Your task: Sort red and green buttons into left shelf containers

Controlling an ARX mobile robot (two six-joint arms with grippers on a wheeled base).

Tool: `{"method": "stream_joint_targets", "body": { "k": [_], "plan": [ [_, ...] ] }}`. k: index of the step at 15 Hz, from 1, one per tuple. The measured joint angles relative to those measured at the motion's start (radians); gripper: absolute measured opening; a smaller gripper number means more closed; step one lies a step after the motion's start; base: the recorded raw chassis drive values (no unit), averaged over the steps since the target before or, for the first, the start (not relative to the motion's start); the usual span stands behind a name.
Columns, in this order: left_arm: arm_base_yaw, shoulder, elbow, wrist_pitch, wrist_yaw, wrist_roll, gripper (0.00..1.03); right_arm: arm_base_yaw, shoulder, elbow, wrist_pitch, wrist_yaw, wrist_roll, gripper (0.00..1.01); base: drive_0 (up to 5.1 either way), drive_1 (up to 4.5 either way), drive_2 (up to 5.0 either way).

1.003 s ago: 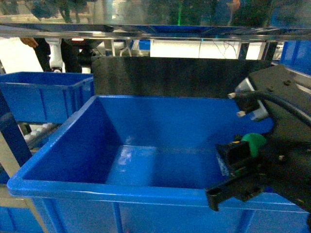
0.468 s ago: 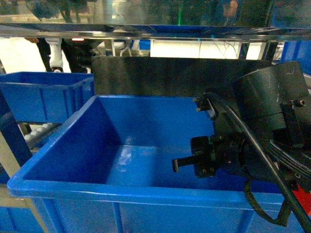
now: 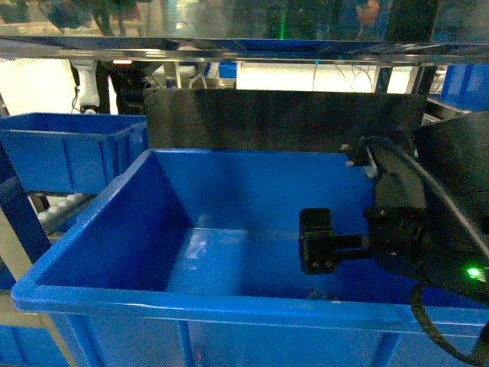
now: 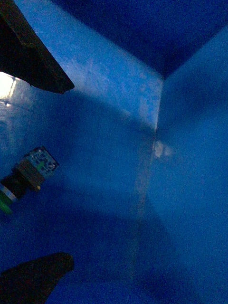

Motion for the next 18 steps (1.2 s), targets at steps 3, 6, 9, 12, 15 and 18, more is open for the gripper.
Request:
{"method": "stream_joint_targets", "body": {
  "k": [3,6,9,12,15,18],
  "plan": [
    [0.000,0.000,0.000,0.000,0.000,0.000,0.26,-0.024,-0.253,-0.199,0.145,0.026,-0.042,0.98,0.0,0.00,0.0],
    [0.000,0.000,0.000,0.000,0.000,0.000,0.26,-0.027,-0.539,-0.423,0.053,0.028,-0.083,0.98,0.0,0.00,0.0],
    [0.000,0.000,0.000,0.000,0.000,0.000,0.26,-0.013,-1.039,-0.668,-0.164,0.132,-0.178,0.98,0.0,0.00,0.0],
    [0.000,0.000,0.000,0.000,0.000,0.000,0.26,-0.058,-1.708,-0.717,-0.572,0.168,-0.304,0.98,0.0,0.00,0.0],
    [0.000,0.000,0.000,0.000,0.000,0.000,0.26,-0.110,-1.858,-0.705,-0.610,0.152,-0.348,0.98,0.0,0.00,0.0],
    [-0.019,-0.012,-0.008,-0.117,0.012,-0.027,0.26,-0.107,-1.856,-0.705,-0.611,0.153,-0.358,0.98,0.0,0.00,0.0]
  ]
}}
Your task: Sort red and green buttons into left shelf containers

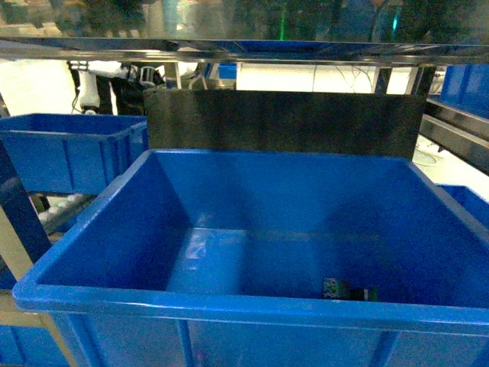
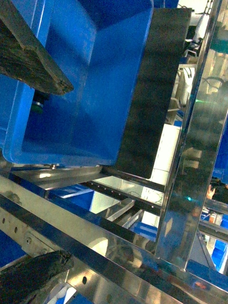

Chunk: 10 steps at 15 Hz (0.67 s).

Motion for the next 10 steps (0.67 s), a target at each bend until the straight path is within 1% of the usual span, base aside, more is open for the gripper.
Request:
{"method": "stream_joint_targets", "body": {
  "k": [1,2,4,5,6,7,8,9,10],
  "plan": [
    [-0.007,-0.001,-0.004,-0.050,0.005,-0.003,0.26,0.000,0.000,0.000,0.000,0.000,-0.001,0.98,0.0,0.00,0.0],
    [0.001,-0.001,-0.008,-0.095,0.039,-0.011,0.26,0.000,0.000,0.000,0.000,0.000,-0.001,0.98,0.0,0.00,0.0],
    [0.008,0.011,-0.017,-0.159,0.078,-0.016,0.26,0.000,0.000,0.000,0.000,0.000,-0.002,0.98,0.0,0.00,0.0],
    [-0.010,0.042,-0.025,-0.144,0.080,-0.016,0.26,0.000,0.000,0.000,0.000,0.000,-0.002,0.98,0.0,0.00,0.0],
    [-0.046,0.085,-0.035,-0.133,0.089,-0.010,0.26,0.000,0.000,0.000,0.000,0.000,-0.002,0.98,0.0,0.00,0.0],
    [-0.095,0.128,-0.047,-0.107,0.072,0.007,0.26,0.000,0.000,0.000,0.000,0.000,-0.002,0.98,0.0,0.00,0.0],
    [-0.138,0.169,-0.049,-0.075,0.058,0.010,0.26,0.000,0.000,0.000,0.000,0.000,-0.002,0.98,0.0,0.00,0.0],
    [-0.190,0.223,-0.048,-0.037,0.026,0.023,0.26,0.000,0.000,0.000,0.000,0.000,-0.002,0.98,0.0,0.00,0.0],
    [-0.230,0.294,-0.044,0.009,0.007,0.030,0.26,0.000,0.000,0.000,0.000,0.000,-0.002,0.98,0.0,0.00,0.0]
  ]
}}
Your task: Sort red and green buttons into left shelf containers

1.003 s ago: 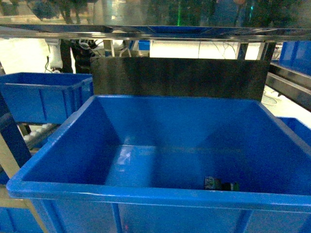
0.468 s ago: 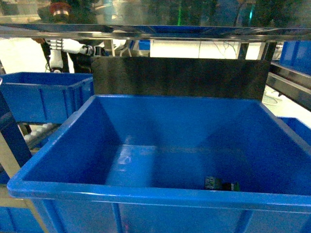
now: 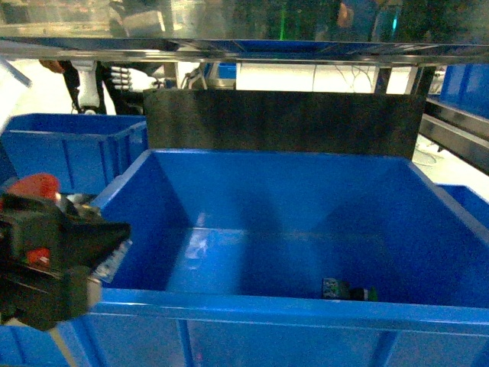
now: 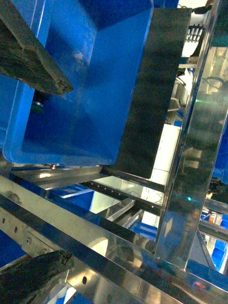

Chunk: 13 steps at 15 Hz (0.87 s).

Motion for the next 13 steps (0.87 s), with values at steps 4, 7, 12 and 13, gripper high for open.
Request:
{"method": "stream_joint_targets", "body": {
  "k": [4,7,12,13],
  "plan": [
    [-0.096,0.321,0.116,0.183,-0.089,-0.001,0.26,0.000,0.000,0.000,0.000,0.000,0.000,0.98,0.0,0.00,0.0],
    [-0.151,0.521,0.267,0.201,-0.133,-0.020,0.26,0.000,0.000,0.000,0.000,0.000,0.000,0.98,0.0,0.00,0.0],
    [-0.177,0.838,0.599,0.135,-0.188,-0.072,0.38,0.000,0.000,0.000,0.000,0.000,0.000,0.98,0.0,0.00,0.0],
    [-0.175,0.878,0.647,0.133,-0.208,-0.078,0.49,0.000,0.000,0.000,0.000,0.000,0.000,0.98,0.0,0.00,0.0]
  ]
}}
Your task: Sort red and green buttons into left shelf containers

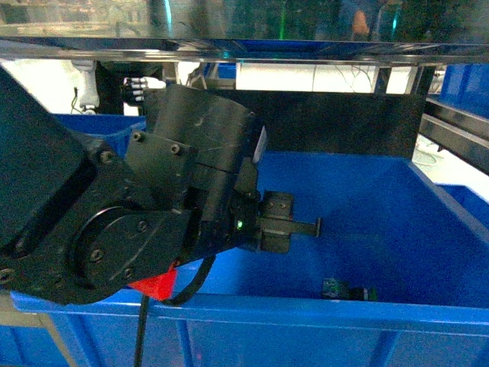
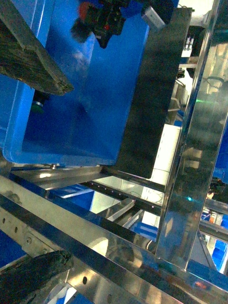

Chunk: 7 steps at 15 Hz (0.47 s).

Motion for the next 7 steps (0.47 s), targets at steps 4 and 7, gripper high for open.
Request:
{"method": "stream_joint_targets", "body": {
  "k": [4,7],
  "plan": [
    [0.027,-0.076,-0.038,0.040,0.023,-0.002,0.94,0.000,0.000,0.000,0.000,0.000,0.000,0.98,0.0,0.00,0.0],
    [0.069,-0.264,-0.248,0.114,0.076,0.017,0.98,0.000,0.000,0.000,0.000,0.000,0.000,0.98,0.0,0.00,0.0]
  ]
}}
